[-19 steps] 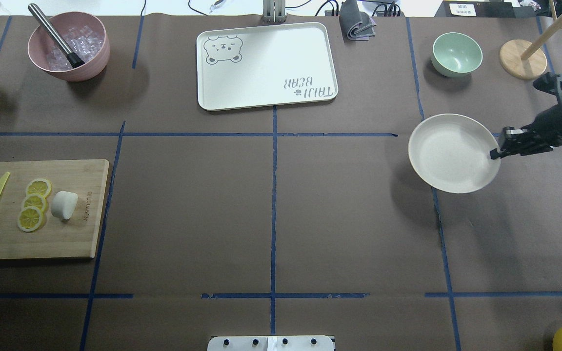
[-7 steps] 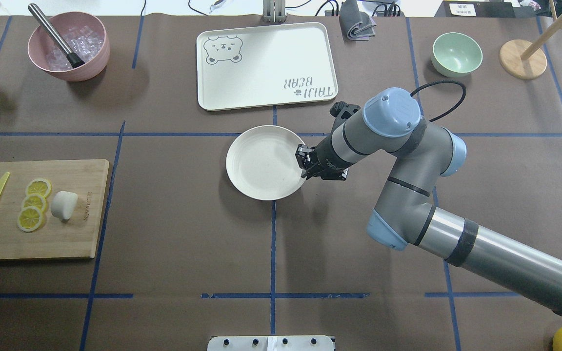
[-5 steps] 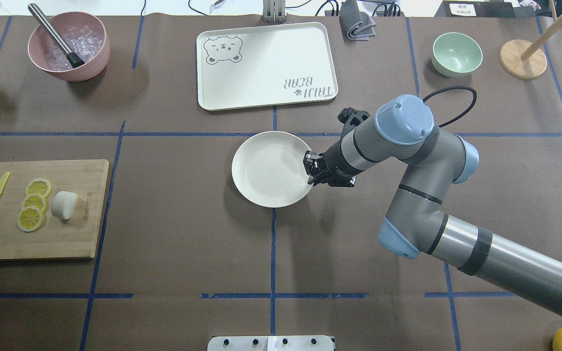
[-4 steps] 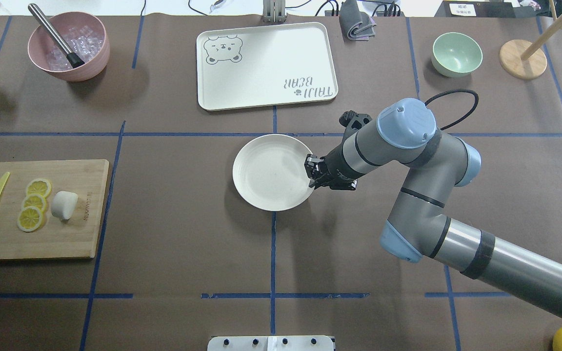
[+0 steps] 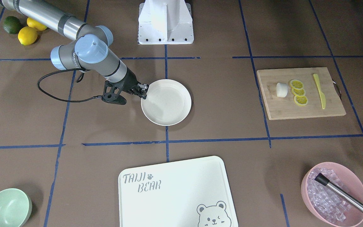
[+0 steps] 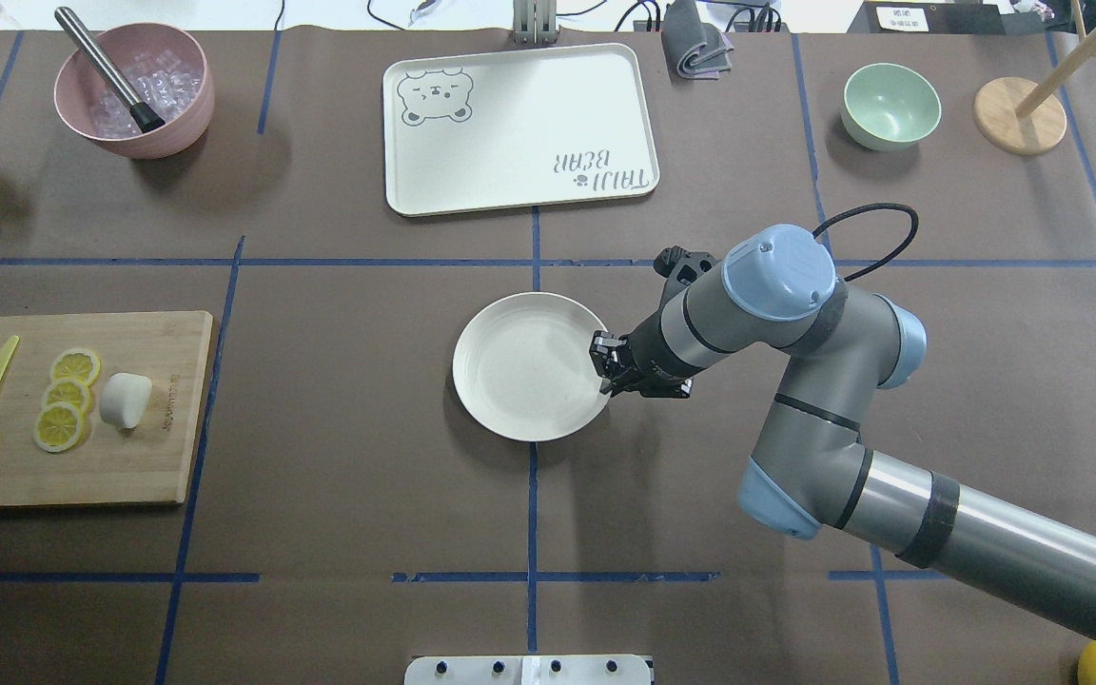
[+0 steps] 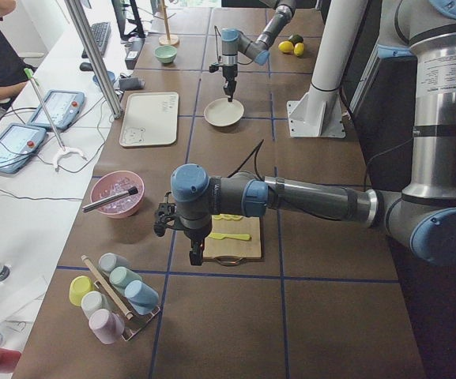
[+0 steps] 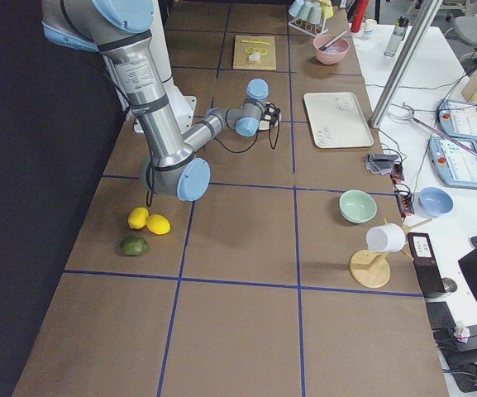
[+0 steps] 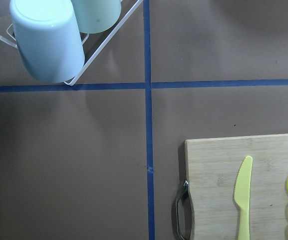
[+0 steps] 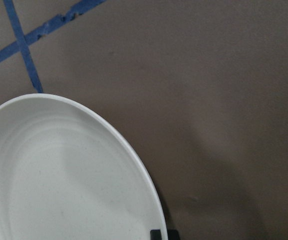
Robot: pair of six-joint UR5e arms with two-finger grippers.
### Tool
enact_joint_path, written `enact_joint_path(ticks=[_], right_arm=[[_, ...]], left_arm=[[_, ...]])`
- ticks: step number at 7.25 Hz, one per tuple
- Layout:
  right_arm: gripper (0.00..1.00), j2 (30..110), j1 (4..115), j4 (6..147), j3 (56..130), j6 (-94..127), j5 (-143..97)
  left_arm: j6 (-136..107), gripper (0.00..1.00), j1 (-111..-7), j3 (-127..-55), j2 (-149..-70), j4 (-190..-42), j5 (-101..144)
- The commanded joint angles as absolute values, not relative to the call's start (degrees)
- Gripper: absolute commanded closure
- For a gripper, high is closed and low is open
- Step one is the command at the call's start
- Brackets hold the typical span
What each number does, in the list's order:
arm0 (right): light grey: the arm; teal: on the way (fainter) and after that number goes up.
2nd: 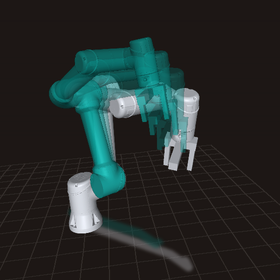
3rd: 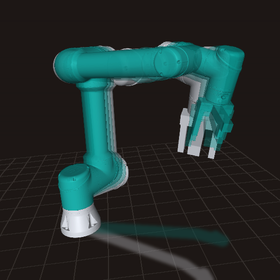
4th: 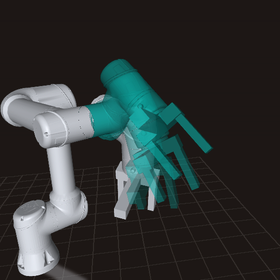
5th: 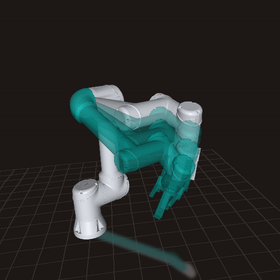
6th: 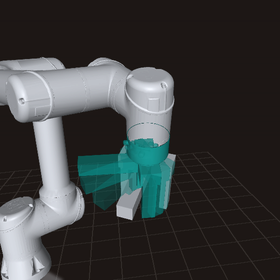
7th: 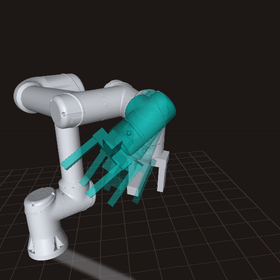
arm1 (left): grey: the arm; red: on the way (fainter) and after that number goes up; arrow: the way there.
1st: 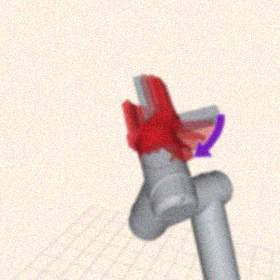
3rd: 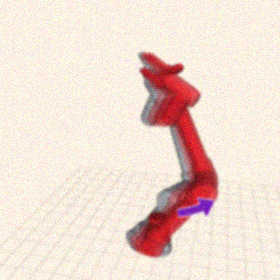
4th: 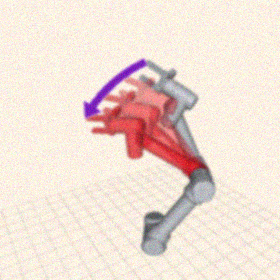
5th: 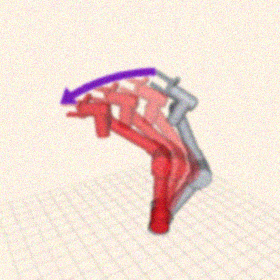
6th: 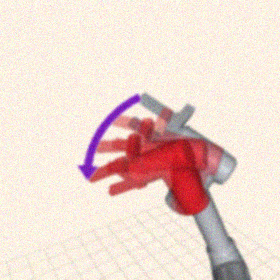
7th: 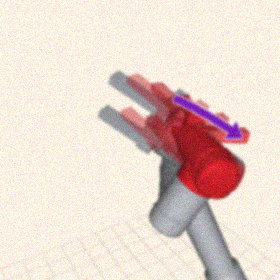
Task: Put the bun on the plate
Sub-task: 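Slide the white plate with the right gripper toward the table center, then open the right gripper and retract it while the left arm reaches toward the cutting board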
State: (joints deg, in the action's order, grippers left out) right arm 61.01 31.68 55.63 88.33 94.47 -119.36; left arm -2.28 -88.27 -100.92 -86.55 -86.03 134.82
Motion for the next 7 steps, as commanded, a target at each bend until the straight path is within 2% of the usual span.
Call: enact_joint_path(ticks=[1,2,3,5,7], right_arm=[[0.68,61.5,31.6,55.6,88.4,94.4,-119.6],[0.18,61.5,31.6,55.6,88.4,94.5,-119.4],[0.0,61.5,32.4,56.0,88.9,94.4,-119.6],[0.0,64.6,37.6,60.4,95.3,94.3,-123.7],[0.0,69.8,48.9,62.1,99.8,89.9,-132.6]], left_arm=[[-2.3,0.0,-88.2,-100.9,-86.6,-86.0,134.8],[-2.3,0.0,-88.2,-101.0,-86.6,-86.0,134.9],[-2.3,0.0,-88.1,-101.2,-86.7,-86.3,134.9],[-2.3,0.0,-86.5,-102.9,-87.2,-86.7,135.7],[-8.9,0.0,-81.1,-104.4,-87.2,-90.1,139.4]])
